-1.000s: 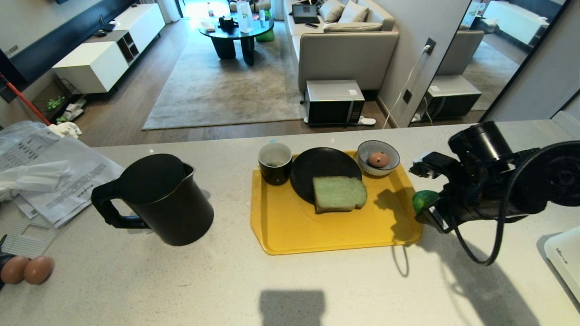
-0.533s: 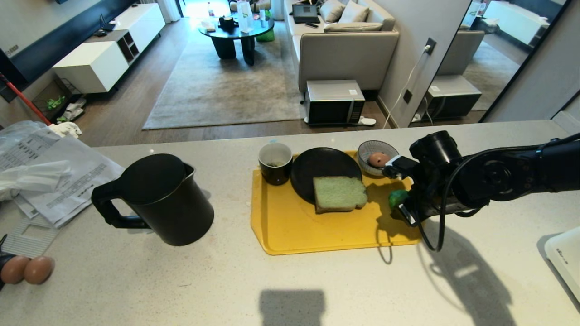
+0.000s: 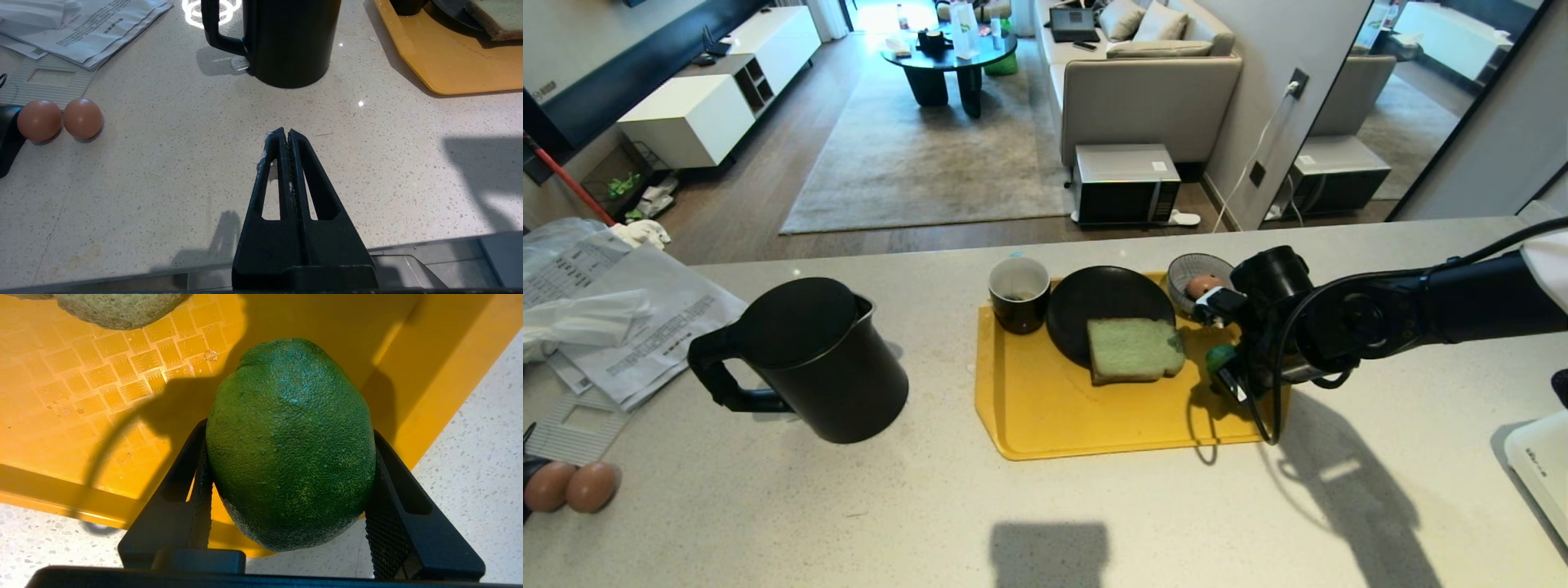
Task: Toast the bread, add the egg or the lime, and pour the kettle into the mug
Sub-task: Put the fruit on a plate
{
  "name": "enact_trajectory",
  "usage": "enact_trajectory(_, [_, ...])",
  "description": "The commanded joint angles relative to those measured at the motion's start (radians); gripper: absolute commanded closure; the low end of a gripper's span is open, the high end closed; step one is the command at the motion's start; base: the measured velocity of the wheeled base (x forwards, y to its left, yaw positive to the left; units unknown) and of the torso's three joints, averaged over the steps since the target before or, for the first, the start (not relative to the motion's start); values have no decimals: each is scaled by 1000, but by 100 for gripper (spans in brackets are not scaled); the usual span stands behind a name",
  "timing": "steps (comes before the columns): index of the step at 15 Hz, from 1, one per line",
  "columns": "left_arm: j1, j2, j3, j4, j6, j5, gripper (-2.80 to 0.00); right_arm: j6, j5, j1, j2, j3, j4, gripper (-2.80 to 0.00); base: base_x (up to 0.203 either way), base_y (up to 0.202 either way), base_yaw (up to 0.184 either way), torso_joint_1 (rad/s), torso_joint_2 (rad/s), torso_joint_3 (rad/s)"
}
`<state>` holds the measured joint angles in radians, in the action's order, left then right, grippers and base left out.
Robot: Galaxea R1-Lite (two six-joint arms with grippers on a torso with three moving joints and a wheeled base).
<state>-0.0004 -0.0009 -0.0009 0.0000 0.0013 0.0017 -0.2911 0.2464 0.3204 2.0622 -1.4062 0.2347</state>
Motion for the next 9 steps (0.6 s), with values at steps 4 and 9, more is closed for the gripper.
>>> enact_trajectory(4, [0,1,1,0,0,0,0,-3,18,-1,3,-4,2,0,0,0,0,0,0,0])
enact_trajectory(9, [0,1,-1,0,0,0,0,-3,14,-1,-36,6,5,0,0,0,0,0,0,0])
